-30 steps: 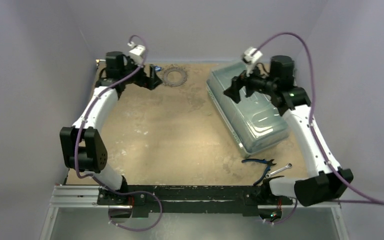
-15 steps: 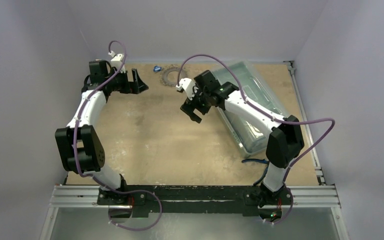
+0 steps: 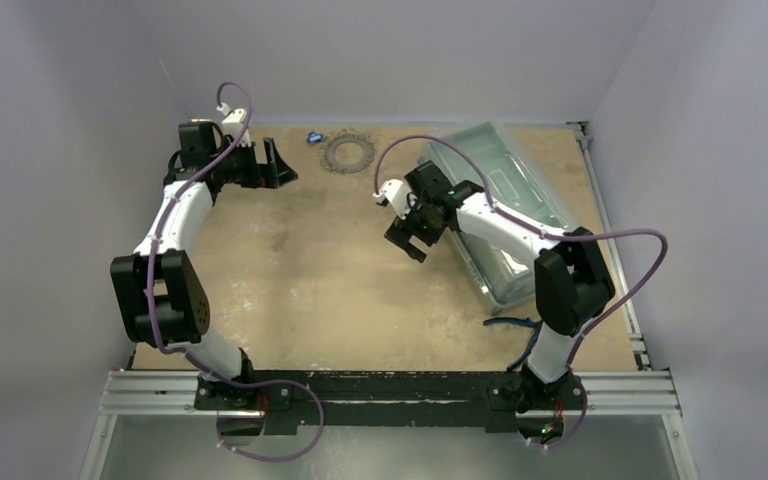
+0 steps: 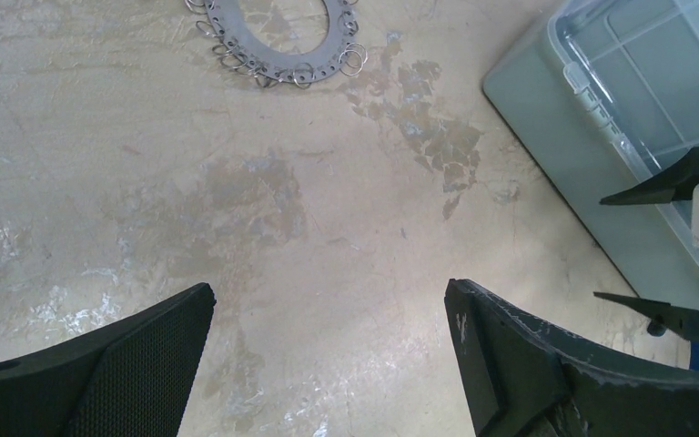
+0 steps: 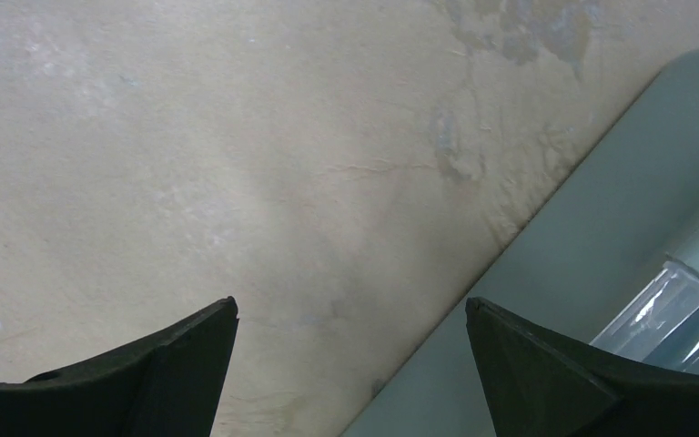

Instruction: Remove the keys from the keyring

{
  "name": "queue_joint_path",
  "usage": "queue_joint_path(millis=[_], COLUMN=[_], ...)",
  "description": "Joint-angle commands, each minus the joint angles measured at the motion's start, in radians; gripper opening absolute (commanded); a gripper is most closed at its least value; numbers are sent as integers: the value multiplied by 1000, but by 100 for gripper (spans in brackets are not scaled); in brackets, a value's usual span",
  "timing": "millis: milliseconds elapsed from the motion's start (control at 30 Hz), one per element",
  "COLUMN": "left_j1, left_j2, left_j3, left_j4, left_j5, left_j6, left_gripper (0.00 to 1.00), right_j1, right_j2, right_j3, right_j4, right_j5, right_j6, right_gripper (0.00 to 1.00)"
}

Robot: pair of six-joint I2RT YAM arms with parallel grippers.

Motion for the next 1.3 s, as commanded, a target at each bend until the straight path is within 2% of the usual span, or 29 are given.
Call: queue_joint_path(millis=[0,200,400,567,667,733,867,1000,1100,1167,1267], left_j1=[0,-1,-7,-72,-121,-181,-233,-273,-297,-307,-317], left_j2=[5,30,43,80,120,166,324,527,672,738,823], left_j3=[-9,-10,-9,43,93,144,328,558,739,806,871], left_j4=[39,49,46,-8,-20,-17,-3,-26,-65,-43,4], left_j5=[25,37,13,-107,-200,-265,-279,-298,-280,-257,-238], left_j6=[-17,-20,24,143,207,246,279,285,271,242,212], left_gripper=[99,99,99,99,99,99,99,98,93,91,90], right_j1=[-106,-226,-344,-435,-448,-448,-444,-436,-434,-433,-435], right_j2=[-88,-135,-147,-140,-154,-176,-251,-343,-393,-406,-410], right_j3=[-43,-88,-58,6,48,79,66,-18,-47,-63,-98], right_j4=[26,31,22,-1,-19,-55,-105,-22,62,109,124], right_j5=[31,41,42,26,6,-46,-203,-364,-464,-516,-521], right_j6=[-71,-178,-276,-320,-312,-306,-204,-55,64,115,107], right_gripper=[99,99,99,99,99,99,99,99,99,99,99])
